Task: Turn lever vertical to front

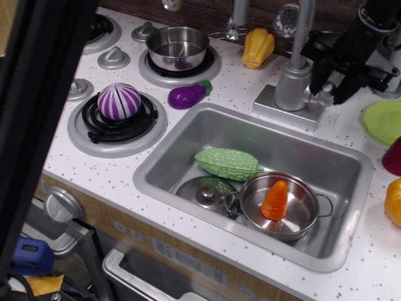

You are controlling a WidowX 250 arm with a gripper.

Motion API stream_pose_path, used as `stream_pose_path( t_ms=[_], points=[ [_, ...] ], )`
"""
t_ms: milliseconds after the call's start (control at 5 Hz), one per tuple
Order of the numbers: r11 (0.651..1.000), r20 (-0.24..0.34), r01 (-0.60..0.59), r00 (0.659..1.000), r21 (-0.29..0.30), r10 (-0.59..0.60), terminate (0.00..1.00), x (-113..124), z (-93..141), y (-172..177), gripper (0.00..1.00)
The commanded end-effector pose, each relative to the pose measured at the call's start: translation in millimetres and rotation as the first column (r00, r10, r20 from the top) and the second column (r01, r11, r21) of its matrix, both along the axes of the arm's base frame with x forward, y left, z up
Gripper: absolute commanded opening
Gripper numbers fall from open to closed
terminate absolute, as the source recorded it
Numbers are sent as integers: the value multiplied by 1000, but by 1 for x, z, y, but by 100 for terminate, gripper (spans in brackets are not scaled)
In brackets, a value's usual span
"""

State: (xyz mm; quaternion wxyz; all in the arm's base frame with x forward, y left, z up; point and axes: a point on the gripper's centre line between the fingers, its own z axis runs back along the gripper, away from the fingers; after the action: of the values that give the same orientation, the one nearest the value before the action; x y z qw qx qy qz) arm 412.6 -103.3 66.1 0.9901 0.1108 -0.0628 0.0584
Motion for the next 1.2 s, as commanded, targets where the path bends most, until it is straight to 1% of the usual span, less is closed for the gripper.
stream_pose_path(
  t_ms=[0,200,400,600,1000],
  points=[
    [997,2,-19,1000,-78,19,0,-11,15,-3,0],
    [994,7,-18,1000,-104,19,0,-15,3,1,0],
    [994,10,-10,1000,-108,11,0,-17,-3,3,0],
    [998,28,10,1000,-62,-8,0,-14,5,2,100],
    [998,28,10,1000,-62,-8,0,-14,5,2,100]
  ],
)
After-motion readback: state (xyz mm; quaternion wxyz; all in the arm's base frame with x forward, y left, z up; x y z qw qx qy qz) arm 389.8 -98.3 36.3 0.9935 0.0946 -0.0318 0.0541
